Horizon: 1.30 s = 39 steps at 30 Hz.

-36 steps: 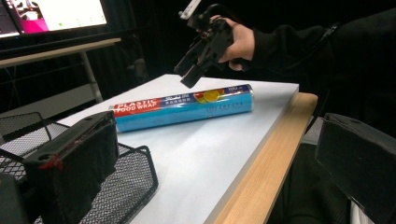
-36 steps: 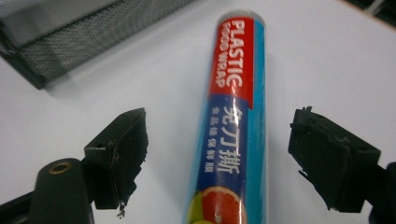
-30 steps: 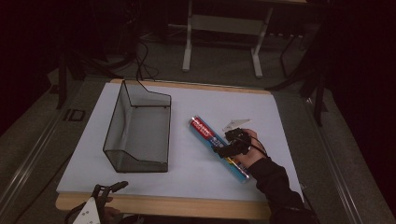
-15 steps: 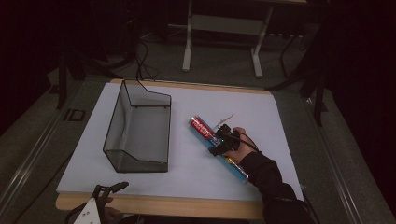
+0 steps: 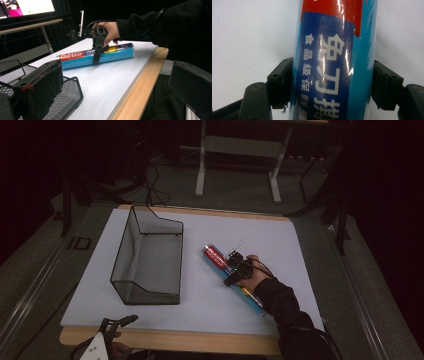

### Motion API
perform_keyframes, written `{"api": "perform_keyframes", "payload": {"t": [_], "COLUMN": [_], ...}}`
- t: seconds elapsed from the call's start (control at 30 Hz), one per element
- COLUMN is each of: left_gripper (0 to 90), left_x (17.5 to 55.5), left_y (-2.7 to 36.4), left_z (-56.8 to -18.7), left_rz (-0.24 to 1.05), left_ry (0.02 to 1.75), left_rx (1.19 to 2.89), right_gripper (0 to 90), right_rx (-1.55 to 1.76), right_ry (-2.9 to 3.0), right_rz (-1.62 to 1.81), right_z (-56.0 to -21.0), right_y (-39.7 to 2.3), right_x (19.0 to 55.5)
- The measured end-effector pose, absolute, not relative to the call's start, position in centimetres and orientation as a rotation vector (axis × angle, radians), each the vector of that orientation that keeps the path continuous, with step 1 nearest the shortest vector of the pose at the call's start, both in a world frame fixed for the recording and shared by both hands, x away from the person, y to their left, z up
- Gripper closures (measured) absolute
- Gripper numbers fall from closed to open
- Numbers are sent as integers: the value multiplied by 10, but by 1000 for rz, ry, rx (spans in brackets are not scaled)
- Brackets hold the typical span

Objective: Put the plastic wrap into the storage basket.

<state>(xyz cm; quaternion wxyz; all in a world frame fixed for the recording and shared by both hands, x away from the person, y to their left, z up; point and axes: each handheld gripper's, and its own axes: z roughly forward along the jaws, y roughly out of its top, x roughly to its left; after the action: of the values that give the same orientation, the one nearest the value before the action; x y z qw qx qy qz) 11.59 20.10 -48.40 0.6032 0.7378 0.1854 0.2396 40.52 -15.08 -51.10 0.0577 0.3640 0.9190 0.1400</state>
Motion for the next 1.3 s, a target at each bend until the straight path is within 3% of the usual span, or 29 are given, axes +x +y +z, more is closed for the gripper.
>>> {"api": "perform_keyframes", "payload": {"t": [0.63,1.3], "left_gripper": [1,1], "left_x": [116,116], "left_y": [200,199], "left_z": [-485,-485], "left_rz": [560,563], "left_ry": [427,418], "left_rx": [1718,1719], "right_gripper": [313,315], "right_rx": [1160,1210], "right_ry": [2769,2683], "right_rz": [278,644], "right_z": [-512,-450], "right_y": [-140,-131], "right_x": [408,400]}}
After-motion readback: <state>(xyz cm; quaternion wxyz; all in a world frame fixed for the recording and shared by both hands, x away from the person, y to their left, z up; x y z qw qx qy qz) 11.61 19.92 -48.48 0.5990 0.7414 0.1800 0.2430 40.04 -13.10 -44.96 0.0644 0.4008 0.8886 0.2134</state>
